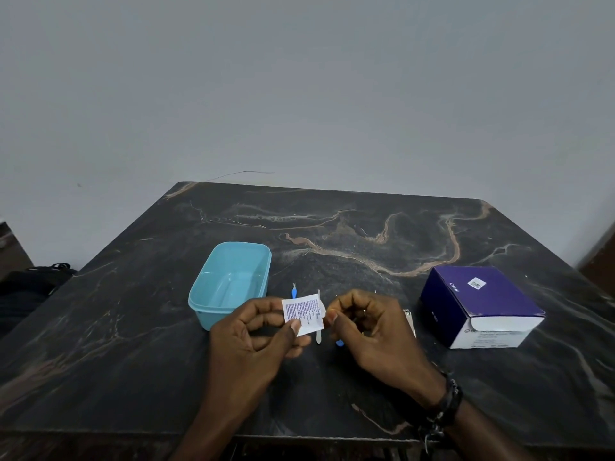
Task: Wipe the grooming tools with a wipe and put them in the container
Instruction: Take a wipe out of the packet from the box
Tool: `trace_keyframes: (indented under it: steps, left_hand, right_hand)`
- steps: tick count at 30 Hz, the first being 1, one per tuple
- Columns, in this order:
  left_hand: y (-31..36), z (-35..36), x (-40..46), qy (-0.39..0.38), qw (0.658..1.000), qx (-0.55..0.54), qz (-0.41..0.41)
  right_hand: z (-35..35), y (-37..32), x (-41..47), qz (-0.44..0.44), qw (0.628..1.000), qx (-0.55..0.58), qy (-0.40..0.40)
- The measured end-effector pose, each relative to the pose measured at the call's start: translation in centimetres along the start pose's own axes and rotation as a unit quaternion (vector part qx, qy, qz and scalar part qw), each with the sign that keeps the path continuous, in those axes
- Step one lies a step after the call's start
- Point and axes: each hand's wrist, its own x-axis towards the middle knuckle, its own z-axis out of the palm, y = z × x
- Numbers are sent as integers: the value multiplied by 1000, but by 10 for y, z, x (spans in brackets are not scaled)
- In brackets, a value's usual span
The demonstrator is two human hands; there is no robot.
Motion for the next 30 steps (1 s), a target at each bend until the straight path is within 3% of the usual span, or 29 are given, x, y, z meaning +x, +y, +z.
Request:
trace_keyframes:
  steps: [16, 20, 26, 30]
  left_hand:
    - [1, 0, 0, -5, 1000, -8, -9]
    - [4, 1, -1, 10, 1000, -20, -8]
    - [7, 1, -3, 8, 1000, -26, -6]
    - [9, 2, -4, -12, 1000, -25, -2]
  right_hand:
    - [1, -5, 2, -8, 993, 97, 65]
    - [-1, -2, 3, -12, 993, 51, 108]
    - [1, 7, 3, -16, 997, -3, 80]
    - [3, 1, 2, -37, 999, -15, 14]
